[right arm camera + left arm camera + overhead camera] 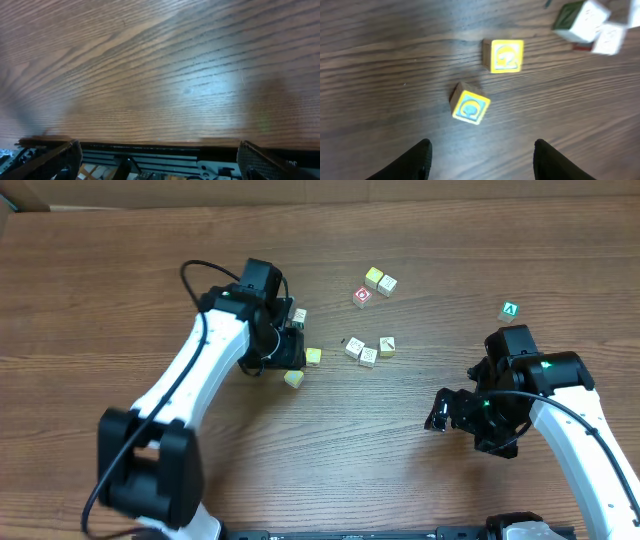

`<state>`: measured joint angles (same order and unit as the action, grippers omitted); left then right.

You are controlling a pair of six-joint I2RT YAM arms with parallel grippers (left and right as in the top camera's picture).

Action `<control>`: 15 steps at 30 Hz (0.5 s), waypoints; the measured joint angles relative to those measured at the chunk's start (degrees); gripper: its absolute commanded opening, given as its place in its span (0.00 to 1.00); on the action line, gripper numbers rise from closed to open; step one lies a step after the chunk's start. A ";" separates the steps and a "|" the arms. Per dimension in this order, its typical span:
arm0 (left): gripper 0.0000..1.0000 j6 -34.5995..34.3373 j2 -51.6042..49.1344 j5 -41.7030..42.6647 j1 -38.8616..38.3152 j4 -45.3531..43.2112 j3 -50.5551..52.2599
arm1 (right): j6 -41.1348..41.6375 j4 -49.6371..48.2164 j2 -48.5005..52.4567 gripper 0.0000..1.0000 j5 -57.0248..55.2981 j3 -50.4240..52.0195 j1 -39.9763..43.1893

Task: Flip 5 blocks
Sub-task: 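Close the left gripper on the yellow-faced block and lift it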

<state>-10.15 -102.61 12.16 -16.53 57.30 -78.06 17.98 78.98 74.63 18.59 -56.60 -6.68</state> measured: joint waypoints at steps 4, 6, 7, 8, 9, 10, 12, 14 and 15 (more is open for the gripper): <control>0.61 3.63 -5.18 0.00 0.00 -0.09 0.00 | 0.00 0.70 0.02 1.00 0.02 0.00 0.00; 0.64 6.03 -6.86 0.00 -0.04 -0.04 0.00 | 0.00 1.07 0.02 1.00 0.02 0.00 0.00; 0.66 6.69 -7.21 -0.02 -0.11 -0.02 0.00 | 0.02 1.20 0.02 1.00 0.00 0.00 0.00; 0.66 7.76 -7.48 -0.02 -0.24 0.02 0.00 | 0.02 1.20 0.02 1.00 0.02 0.00 0.00; 0.67 8.63 -7.52 0.00 -0.37 0.04 0.00 | 0.00 1.18 0.02 1.00 0.04 0.00 0.00; 0.69 9.38 -7.52 0.02 -0.42 0.04 0.00 | -0.02 1.20 0.02 1.00 0.02 0.00 0.00; 0.70 10.75 -7.52 0.13 -0.72 0.09 0.00 | 0.00 1.18 0.02 1.00 0.07 0.00 0.00; 0.72 12.48 -7.52 0.66 -0.90 0.13 0.00 | -0.02 1.18 0.02 1.00 0.26 0.00 0.00; 0.73 13.07 -7.52 0.76 -1.03 0.13 0.00 | 0.00 1.20 0.02 1.00 0.52 0.00 0.00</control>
<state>2.92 -110.13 12.93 -17.56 57.43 -78.06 17.98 80.18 74.65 19.11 -56.60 -6.68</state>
